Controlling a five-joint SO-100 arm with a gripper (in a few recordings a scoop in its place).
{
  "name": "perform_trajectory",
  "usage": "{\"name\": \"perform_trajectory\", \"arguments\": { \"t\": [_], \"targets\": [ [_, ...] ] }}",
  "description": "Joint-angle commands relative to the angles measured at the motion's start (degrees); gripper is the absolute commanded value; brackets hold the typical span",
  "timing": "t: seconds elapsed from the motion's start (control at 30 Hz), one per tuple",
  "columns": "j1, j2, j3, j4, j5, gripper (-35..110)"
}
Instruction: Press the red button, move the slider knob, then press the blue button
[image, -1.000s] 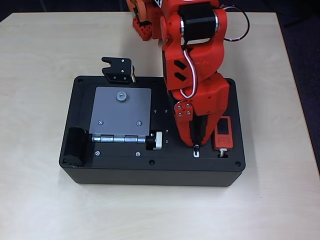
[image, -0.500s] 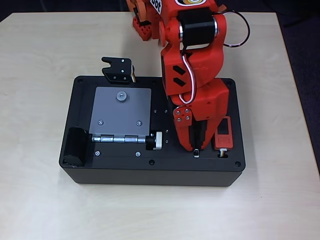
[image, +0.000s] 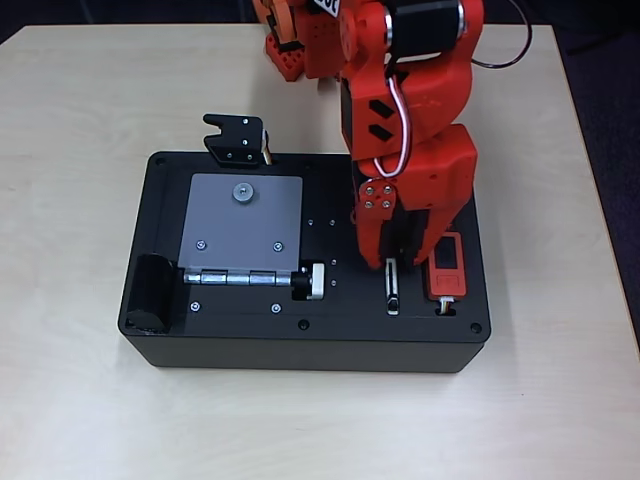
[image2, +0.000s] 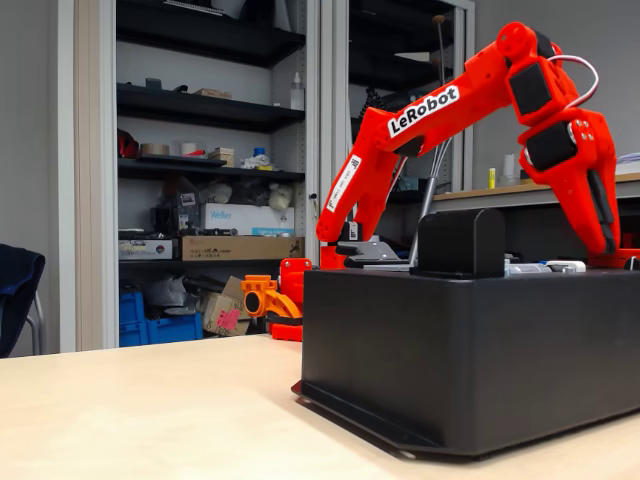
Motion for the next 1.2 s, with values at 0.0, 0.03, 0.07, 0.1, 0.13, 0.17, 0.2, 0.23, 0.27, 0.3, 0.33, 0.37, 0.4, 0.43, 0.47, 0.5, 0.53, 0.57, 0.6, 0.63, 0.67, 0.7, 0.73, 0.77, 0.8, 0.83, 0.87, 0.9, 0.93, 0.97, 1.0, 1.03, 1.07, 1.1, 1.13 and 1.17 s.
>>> {"name": "perform_trajectory", "arguments": {
  "t": [0.0,0.03,0.07,0.1,0.13,0.17,0.2,0.23,0.27,0.3,0.33,0.37,0.4,0.43,0.47,0.5,0.53,0.57,0.6,0.63,0.67,0.7,0.73,0.77,0.8,0.83,0.87,0.9,0.93,0.97,1.0,1.03,1.07,1.1,1.13,1.17],
  "targets": [
    [-1.7,5.1,0.4,1.1,0.8,25],
    [-1.8,6.2,1.7,1.1,1.2,26],
    [-2.0,7.4,3.3,0.4,1.2,30],
    [-2.2,8.3,4.7,-0.2,1.5,33],
    [-2.3,9.4,6.0,-0.3,1.8,34],
    [-2.4,10.4,7.2,-0.4,2.0,36],
    [-2.6,11.4,8.3,-0.5,2.2,37],
    [-2.7,12.2,9.3,-0.6,2.5,39],
    [-3.0,13.2,10.2,-0.6,2.5,41],
    [-3.2,14.1,11.1,-0.4,3.0,42],
    [-3.4,14.9,11.8,-0.3,3.3,43],
    [-3.6,16.0,12.8,-0.3,3.3,44],
    [-3.9,17.1,14.1,-0.3,3.8,45],
    [-4.1,18.3,15.2,-0.3,4.2,46],
    [-4.4,19.3,16.3,-0.4,4.3,48],
    [-4.6,20.2,17.4,-0.4,4.7,49],
    [-4.8,21.0,18.3,-0.2,4.9,51],
    [-5.1,21.7,19.2,0.1,5.3,52],
    [-5.3,22.3,20.2,0.4,5.7,53],
    [-5.5,22.8,21.2,0.8,6.3,54],
    [-5.7,23.1,21.8,1.1,6.4,56],
    [-5.9,23.2,22.2,1.7,6.9,57],
    [-6.2,23.2,22.5,2.1,7.0,58],
    [-6.4,23.2,22.8,2.2,7.2,60],
    [-6.7,23.4,23.3,2.5,7.6,61],
    [-6.9,23.6,23.9,2.5,8.0,62],
    [-7.1,23.8,24.6,2.0,8.0,64],
    [-7.1,24.3,25.5,1.3,7.6,66],
    [-7.1,24.9,26.3,-0.1,6.1,68],
    [-7.0,25.4,27.2,-2.0,4.2,70],
    [-6.9,26.2,28.2,-3.8,2.9,69],
    [-6.8,26.8,29.2,-5.1,2.5,67],
    [-6.5,27.4,29.9,-6.4,1.2,64],
    [-6.2,28.1,30.6,-7.7,0.3,62],
    [-5.8,28.8,31.2,-9.2,-2.2,58],
    [-5.5,29.4,31.6,-10.9,-3.7,57]
  ]
}}
